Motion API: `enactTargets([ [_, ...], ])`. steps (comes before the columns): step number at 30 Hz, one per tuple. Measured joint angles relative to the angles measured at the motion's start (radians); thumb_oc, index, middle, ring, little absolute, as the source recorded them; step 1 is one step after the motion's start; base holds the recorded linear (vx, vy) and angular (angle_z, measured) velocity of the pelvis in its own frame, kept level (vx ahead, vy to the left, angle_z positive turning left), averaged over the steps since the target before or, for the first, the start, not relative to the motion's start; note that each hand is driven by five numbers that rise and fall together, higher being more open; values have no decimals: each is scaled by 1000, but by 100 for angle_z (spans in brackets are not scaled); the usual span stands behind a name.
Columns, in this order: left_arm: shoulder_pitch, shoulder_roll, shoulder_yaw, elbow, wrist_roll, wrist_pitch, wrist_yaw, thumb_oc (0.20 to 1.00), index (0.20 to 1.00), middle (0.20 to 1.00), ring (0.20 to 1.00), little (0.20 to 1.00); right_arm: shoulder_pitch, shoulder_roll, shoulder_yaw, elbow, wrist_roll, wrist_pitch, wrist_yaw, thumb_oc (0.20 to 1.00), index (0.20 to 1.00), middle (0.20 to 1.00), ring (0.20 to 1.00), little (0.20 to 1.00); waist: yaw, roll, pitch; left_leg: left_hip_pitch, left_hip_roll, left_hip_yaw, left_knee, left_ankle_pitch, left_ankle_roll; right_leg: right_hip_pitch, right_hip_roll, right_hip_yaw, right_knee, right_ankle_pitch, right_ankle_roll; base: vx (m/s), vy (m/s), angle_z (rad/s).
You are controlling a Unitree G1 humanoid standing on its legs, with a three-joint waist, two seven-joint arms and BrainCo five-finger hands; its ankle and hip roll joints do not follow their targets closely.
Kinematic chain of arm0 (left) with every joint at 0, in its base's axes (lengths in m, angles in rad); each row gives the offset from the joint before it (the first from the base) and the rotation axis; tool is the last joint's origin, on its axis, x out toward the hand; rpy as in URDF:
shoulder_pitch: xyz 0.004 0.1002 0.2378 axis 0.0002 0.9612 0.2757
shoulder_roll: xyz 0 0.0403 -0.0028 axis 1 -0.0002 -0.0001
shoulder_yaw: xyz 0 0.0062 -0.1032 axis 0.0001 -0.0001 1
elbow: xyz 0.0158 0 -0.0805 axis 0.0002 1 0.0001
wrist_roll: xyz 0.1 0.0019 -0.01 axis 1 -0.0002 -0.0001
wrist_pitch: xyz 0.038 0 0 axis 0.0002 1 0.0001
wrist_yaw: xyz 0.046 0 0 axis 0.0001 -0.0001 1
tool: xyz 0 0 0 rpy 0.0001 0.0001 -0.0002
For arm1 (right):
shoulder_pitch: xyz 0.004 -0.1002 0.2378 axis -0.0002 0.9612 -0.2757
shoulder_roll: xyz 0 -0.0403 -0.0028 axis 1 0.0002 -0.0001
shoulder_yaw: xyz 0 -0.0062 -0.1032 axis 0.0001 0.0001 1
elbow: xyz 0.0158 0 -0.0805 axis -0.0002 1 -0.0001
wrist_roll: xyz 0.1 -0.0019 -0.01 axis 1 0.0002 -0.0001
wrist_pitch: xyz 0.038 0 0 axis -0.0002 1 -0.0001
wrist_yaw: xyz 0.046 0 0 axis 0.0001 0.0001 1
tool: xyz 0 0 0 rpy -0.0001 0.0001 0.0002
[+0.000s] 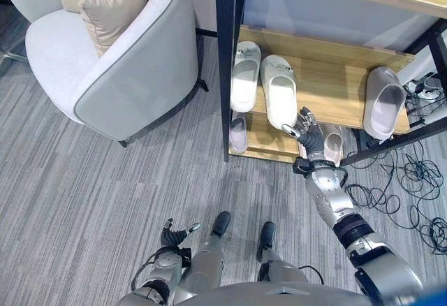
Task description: Arrange the slippers neatly on the shoe rack.
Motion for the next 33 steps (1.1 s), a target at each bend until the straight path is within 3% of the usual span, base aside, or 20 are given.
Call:
enactTargets([
  [10,23,-4,-1,21,12,0,-21,1000,1000,1000,1000,1000,-79,8,-1,116,18,-1,20,1000,1000,1000,1000,1000,20,58,-28,0,1,-12,0,0,0,5,2,-14,0,-3,-2,3,3,2],
  [23,25,0,-1,21,32,-1,-36,1000,1000,1000,1000,1000,-116,7,-2,187,62,-2,48,1000,1000,1000,1000,1000,31,58,-28,6,2,-24,-6,2,-2,12,3,-26,0,-6,-2,3,3,1],
  [28,24,8,1,20,32,-1,-38,1000,1000,1000,1000,1000,-113,-4,-4,155,98,3,47,1000,1000,1000,1000,1000,27,43,-17,13,7,-23,-16,4,-4,14,6,-26,-3,-10,-3,0,0,0],
  [33,27,13,1,21,33,0,-40,1000,1000,1000,1000,1000,-137,-90,-135,19,98,-45,11,1000,1000,1000,1000,1000,22,42,-12,42,11,-20,-38,6,-4,31,6,-23,-4,-14,-4,6,-12,-2],
])
